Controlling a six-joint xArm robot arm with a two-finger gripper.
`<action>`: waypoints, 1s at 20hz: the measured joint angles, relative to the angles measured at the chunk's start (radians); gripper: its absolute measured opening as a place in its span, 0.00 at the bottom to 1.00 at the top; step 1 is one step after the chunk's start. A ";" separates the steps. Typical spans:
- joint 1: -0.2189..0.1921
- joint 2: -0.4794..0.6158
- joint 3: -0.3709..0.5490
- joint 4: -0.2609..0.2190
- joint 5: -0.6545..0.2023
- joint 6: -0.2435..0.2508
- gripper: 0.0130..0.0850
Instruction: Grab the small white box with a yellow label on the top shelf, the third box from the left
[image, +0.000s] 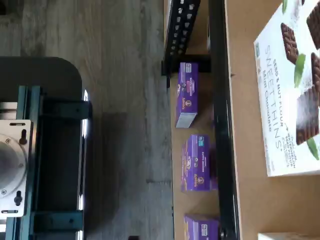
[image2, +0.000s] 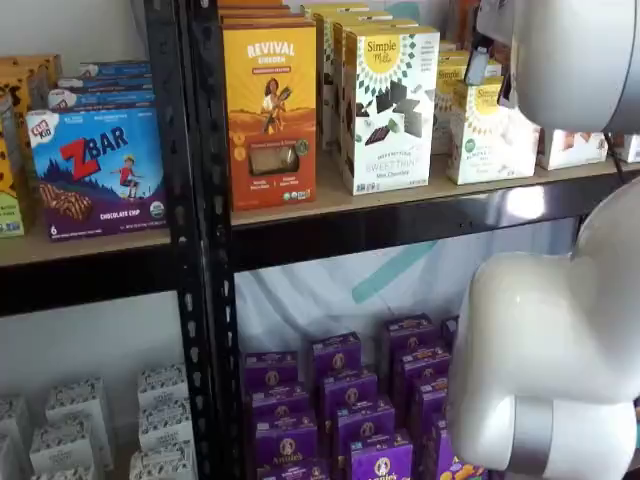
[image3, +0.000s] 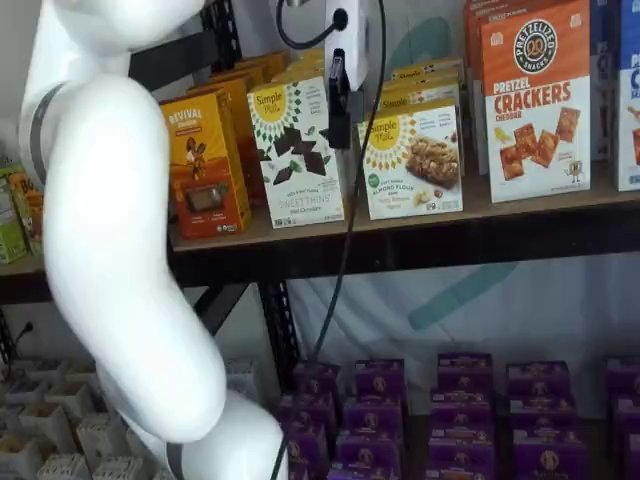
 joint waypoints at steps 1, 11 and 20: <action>0.016 0.008 -0.016 -0.030 0.026 0.006 1.00; -0.024 -0.097 0.077 0.071 -0.056 0.004 1.00; -0.064 -0.116 0.176 0.115 -0.346 -0.076 1.00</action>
